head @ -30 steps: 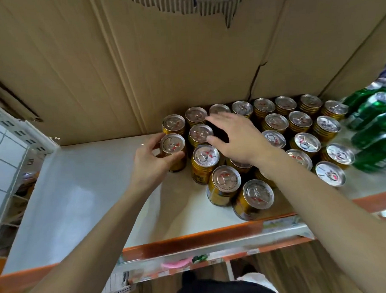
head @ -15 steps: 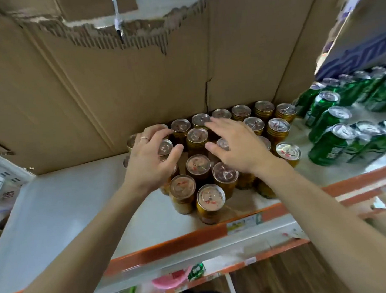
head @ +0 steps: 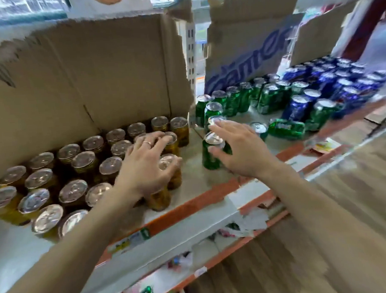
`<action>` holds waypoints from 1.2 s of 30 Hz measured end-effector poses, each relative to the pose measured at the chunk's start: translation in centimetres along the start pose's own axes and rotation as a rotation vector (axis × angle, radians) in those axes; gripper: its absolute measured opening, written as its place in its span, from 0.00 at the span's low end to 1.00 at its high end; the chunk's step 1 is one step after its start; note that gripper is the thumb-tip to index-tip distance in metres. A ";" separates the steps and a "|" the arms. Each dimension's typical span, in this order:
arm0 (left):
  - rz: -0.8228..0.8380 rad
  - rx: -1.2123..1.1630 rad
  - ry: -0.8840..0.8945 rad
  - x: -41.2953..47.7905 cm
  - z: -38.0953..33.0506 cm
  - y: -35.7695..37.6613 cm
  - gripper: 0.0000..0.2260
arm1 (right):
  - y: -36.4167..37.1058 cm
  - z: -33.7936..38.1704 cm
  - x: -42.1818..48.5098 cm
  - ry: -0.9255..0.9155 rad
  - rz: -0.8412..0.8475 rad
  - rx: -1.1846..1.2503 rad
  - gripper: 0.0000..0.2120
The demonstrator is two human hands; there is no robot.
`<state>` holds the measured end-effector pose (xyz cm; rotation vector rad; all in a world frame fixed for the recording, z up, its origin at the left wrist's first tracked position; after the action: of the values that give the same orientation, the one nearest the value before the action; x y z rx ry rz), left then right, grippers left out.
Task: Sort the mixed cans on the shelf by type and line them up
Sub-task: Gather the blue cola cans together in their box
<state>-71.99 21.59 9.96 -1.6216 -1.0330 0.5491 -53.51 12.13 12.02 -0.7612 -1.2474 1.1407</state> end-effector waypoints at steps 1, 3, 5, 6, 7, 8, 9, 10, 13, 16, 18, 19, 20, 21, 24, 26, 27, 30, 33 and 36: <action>-0.002 0.000 0.020 0.3 -2.0 0.7 0.32 | -0.8 -1.8 -1.3 0.032 0.000 -0.014 0.30; -0.003 0.006 0.054 0.8 -5.6 2.1 0.32 | -2.5 -5.3 -4.0 0.093 0.000 -0.053 0.29; 0.000 0.005 0.081 1.5 -9.0 3.4 0.32 | -4.2 -8.5 -6.7 0.140 -0.014 -0.086 0.29; -0.001 -0.003 0.093 1.8 -10.7 3.8 0.33 | -5.0 -9.8 -7.9 0.165 -0.022 -0.092 0.29; -0.001 -0.015 0.101 2.1 -12.2 4.2 0.33 | -5.5 -11.1 -9.0 0.190 -0.025 -0.089 0.28; 0.005 -0.026 0.108 2.4 -13.6 4.6 0.34 | -6.0 -12.2 -9.9 0.216 -0.022 -0.082 0.28; 0.015 -0.030 0.119 2.6 -15.0 5.0 0.33 | -6.4 -13.2 -10.7 0.237 -0.017 -0.080 0.28; 0.027 -0.026 0.134 2.8 -16.2 5.4 0.33 | -6.8 -14.0 -11.3 0.251 -0.014 -0.084 0.29; 0.056 -0.010 0.177 3.5 -19.2 6.6 0.33 | -8.0 -16.1 -12.9 0.282 -0.044 -0.086 0.28; 0.093 -0.016 0.215 4.8 -21.7 7.8 0.33 | -8.3 -18.1 -14.2 0.325 -0.056 -0.089 0.28; 0.106 -0.016 0.246 5.9 -23.3 8.7 0.33 | -8.0 -19.5 -14.5 0.349 -0.057 -0.082 0.28; 0.108 -0.013 0.264 6.4 -24.0 9.2 0.33 | -7.9 -20.2 -14.5 0.363 -0.054 -0.077 0.29; 0.107 -0.005 0.284 7.0 -24.8 9.7 0.33 | -7.7 -20.9 -14.4 0.375 -0.050 -0.076 0.31; 0.105 0.006 0.306 7.7 -25.6 10.3 0.33 | -7.5 -21.5 -14.3 0.384 -0.047 -0.074 0.32; 0.101 0.011 0.349 9.7 -27.6 11.3 0.32 | -7.3 -23.4 -13.6 0.402 -0.039 -0.073 0.33; 0.100 0.000 0.362 11.2 -28.8 11.7 0.33 | -7.3 -24.7 -13.1 0.409 -0.042 -0.074 0.32; 0.103 0.000 0.368 11.9 -29.4 11.9 0.33 | -7.3 -25.4 -12.9 0.416 -0.042 -0.072 0.32; 0.113 0.013 0.391 13.9 -31.0 12.7 0.32 | -7.5 -27.1 -12.5 0.435 -0.048 -0.080 0.32; 0.122 0.023 0.431 15.3 -33.1 13.5 0.32 | -7.7 -28.9 -12.6 0.462 -0.029 -0.100 0.34; 0.128 0.031 0.459 16.3 -35.3 14.4 0.33 | -8.4 -31.1 -13.2 0.498 -0.065 -0.096 0.35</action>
<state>-30.93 15.81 9.88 -1.6894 -0.5812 0.2531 -20.52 1.35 9.09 -0.9971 -0.9017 0.7762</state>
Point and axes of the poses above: each hand's wrist, its own x-axis towards the middle knuckle, its own y-axis out of the palm, z = x × y, the point moved 8 cm from there along x, towards the middle knuckle, and after that the axes turned 13 degrees about -y, right-handed, at the moved point
